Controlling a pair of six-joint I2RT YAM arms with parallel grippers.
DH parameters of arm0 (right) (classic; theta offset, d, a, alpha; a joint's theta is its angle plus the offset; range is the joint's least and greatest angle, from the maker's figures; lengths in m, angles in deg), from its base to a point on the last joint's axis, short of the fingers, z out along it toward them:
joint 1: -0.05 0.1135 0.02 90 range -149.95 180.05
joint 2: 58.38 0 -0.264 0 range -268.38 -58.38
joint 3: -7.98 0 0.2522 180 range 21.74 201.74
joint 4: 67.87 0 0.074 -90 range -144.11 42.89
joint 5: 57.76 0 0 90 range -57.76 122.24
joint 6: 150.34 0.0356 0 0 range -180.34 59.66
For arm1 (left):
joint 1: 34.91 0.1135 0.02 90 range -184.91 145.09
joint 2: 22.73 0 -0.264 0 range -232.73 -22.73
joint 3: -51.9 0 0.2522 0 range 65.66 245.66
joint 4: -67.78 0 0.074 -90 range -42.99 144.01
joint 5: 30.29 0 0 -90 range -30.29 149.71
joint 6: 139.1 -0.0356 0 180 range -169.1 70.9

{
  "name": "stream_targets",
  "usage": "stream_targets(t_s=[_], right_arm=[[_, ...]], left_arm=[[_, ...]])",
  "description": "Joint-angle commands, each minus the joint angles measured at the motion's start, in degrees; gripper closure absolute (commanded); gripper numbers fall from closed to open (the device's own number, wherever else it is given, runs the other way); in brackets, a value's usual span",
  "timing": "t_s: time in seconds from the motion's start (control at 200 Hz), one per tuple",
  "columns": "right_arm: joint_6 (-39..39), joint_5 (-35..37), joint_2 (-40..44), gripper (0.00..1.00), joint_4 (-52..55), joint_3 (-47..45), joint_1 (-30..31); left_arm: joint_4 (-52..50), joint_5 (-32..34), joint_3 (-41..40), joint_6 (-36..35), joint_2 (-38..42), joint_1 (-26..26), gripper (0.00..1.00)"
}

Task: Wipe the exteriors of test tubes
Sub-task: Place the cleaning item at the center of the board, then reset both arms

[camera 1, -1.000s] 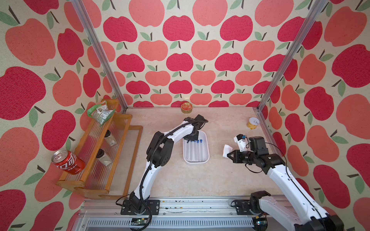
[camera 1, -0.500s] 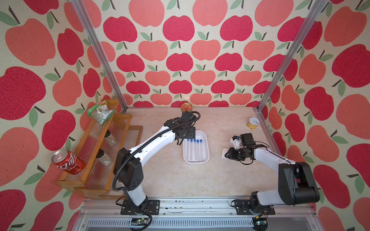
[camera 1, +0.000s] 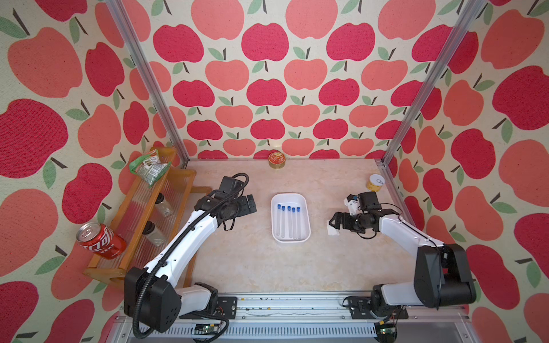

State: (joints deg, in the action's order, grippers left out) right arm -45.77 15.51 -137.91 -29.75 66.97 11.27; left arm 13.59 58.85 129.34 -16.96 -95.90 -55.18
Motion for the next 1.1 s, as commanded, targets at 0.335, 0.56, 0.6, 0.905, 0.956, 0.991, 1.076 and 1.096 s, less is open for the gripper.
stream_targets(t_s=[0.335, 0.56, 0.6, 0.905, 0.956, 0.991, 1.076, 1.096], right_arm=[[3.1, -2.2, 4.1, 0.01, -5.2, 8.9, -8.5], [5.5, 6.8, 13.6, 0.01, -30.2, -3.6, -11.0], [3.5, 10.5, 16.1, 0.01, -35.1, -6.9, -10.4], [-11.7, 21.4, 16.6, 0.01, -61.2, -25.2, -10.0], [-10.5, 21.8, 15.8, 0.01, -64.9, -27.0, -11.1], [-10.1, 21.6, 15.3, 0.01, -65.6, -27.6, -11.7], [-11.2, 21.0, 14.1, 0.01, -65.3, -28.1, -11.9], [-11.8, 20.7, 13.9, 0.01, -65.6, -28.3, -11.9]], left_arm=[[15.0, -5.6, -8.0, -17.1, 0.4, 15.8, 0.01], [39.6, -1.1, -26.7, -28.1, 9.1, 16.5, 0.01], [43.3, 1.4, -30.1, -28.2, 10.5, 16.5, 0.0], [68.6, 1.9, -37.7, -33.0, -0.9, 21.1, 0.0], [73.6, 1.4, -38.2, -32.1, -5.2, 22.1, 0.0], [76.6, 1.1, -38.4, -32.7, -7.7, 22.4, 0.01], [80.6, 2.0, -38.3, -34.8, -11.6, 22.0, 0.0], [81.8, 1.9, -38.6, -34.7, -13.0, 22.1, 0.0]])
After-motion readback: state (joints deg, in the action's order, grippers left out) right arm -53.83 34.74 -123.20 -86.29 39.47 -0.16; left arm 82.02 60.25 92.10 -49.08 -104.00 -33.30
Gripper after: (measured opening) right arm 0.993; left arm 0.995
